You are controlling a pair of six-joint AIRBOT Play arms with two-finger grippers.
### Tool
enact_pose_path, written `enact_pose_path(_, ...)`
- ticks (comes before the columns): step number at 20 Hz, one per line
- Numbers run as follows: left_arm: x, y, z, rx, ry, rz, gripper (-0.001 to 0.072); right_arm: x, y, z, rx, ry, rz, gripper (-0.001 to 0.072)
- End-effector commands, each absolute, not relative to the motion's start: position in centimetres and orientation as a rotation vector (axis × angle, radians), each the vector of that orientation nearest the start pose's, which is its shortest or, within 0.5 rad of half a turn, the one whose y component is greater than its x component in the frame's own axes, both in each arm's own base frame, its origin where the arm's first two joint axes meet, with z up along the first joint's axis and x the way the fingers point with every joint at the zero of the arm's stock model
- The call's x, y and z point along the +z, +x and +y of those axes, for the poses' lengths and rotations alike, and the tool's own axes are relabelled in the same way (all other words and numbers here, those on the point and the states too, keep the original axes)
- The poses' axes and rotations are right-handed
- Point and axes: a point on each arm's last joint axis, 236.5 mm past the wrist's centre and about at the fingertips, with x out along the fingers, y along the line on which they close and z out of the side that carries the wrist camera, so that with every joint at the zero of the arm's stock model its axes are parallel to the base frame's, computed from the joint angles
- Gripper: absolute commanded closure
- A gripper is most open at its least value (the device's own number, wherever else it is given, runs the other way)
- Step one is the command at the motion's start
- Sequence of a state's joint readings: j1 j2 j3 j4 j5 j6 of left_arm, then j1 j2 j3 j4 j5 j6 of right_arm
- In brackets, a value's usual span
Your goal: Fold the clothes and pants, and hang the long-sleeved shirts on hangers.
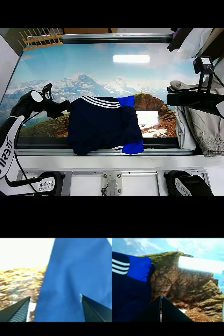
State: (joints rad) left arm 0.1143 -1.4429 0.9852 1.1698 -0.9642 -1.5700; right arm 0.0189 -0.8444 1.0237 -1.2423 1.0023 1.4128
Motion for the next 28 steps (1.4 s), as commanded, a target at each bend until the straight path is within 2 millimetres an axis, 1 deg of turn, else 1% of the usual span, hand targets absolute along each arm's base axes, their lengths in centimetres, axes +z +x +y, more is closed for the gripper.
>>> enact_pose_path(1, -11.6, 37.5, -3.8, -0.056, -0.680, 1.407, 0.0020, 13.8, 35.6, 7.9, 0.290, 0.165, 0.818, 0.0695)
enact_pose_path(5, -12.9, 37.8, -5.8, -0.085, -0.675, 1.426, 0.0020, 12.3, 36.2, 8.5, 0.306, 0.202, 0.862, 0.0695)
enact_pose_path(7, -12.5, 38.4, -6.6, -0.107, -0.651, 1.413, 0.0036, 11.0, 36.6, 9.0, 0.316, 0.231, 0.899, 0.0694)
enact_pose_path(8, -11.8, 39.1, -6.9, -0.122, -0.639, 1.399, 0.0248, 10.1, 36.9, 9.4, 0.323, 0.253, 0.926, 0.0689)
enact_pose_path(9, -11.2, 39.7, -7.1, -0.136, -0.631, 1.385, 0.0482, 8.9, 37.2, 9.7, 0.328, 0.274, 0.960, 0.0686)
enact_pose_path(10, -10.4, 40.4, -7.2, -0.154, -0.617, 1.370, 0.0671, 7.5, 37.6, 9.9, 0.328, 0.290, 0.997, 0.0663)
enact_pose_path(11, -9.6, 41.2, -7.2, -0.171, -0.601, 1.349, 0.0704, 5.8, 37.9, 9.9, 0.321, 0.297, 1.043, 0.0440)
enact_pose_path(12, -8.9, 41.7, -7.2, -0.180, -0.597, 1.336, 0.0703, 3.9, 38.2, 9.9, 0.313, 0.307, 1.088, 0.0163)
enact_pose_path(13, -8.3, 42.3, -6.9, -0.183, -0.597, 1.323, 0.0704, 1.8, 38.7, 10.0, 0.304, 0.324, 1.131, 0.0049)
enact_pose_path(15, -7.4, 42.9, -6.6, -0.188, -0.597, 1.306, 0.0704, -1.8, 40.0, 10.8, 0.291, 0.412, 1.186, 0.0051)
enact_pose_path(17, -6.8, 43.3, -6.5, -0.195, -0.595, 1.299, 0.0703, -4.3, 41.9, 12.4, 0.304, 0.530, 1.182, 0.0050)
enact_pose_path(19, -6.5, 43.6, -6.5, -0.199, -0.592, 1.291, 0.0703, -5.6, 43.6, 14.6, 0.352, 0.638, 1.145, 0.0051)
enact_pose_path(21, -6.4, 43.7, -6.8, -0.204, -0.587, 1.289, 0.0703, -6.4, 44.5, 17.0, 0.409, 0.721, 1.120, 0.0051)
enact_pose_path(23, -6.4, 43.6, -6.9, -0.205, -0.587, 1.289, 0.0703, -7.5, 44.6, 18.7, 0.437, 0.754, 1.132, 0.0051)
enact_pose_path(26, -6.4, 43.6, -6.9, -0.206, -0.587, 1.290, 0.0703, -9.2, 44.6, 20.4, 0.458, 0.739, 1.171, 0.0055)
enact_pose_path(27, -6.4, 43.6, -6.9, -0.206, -0.586, 1.290, 0.0703, -9.5, 44.8, 20.8, 0.465, 0.733, 1.177, 0.0100)
enact_pose_path(28, -6.4, 43.6, -6.9, -0.206, -0.587, 1.291, 0.0703, -9.6, 44.9, 21.2, 0.472, 0.728, 1.179, 0.0256)
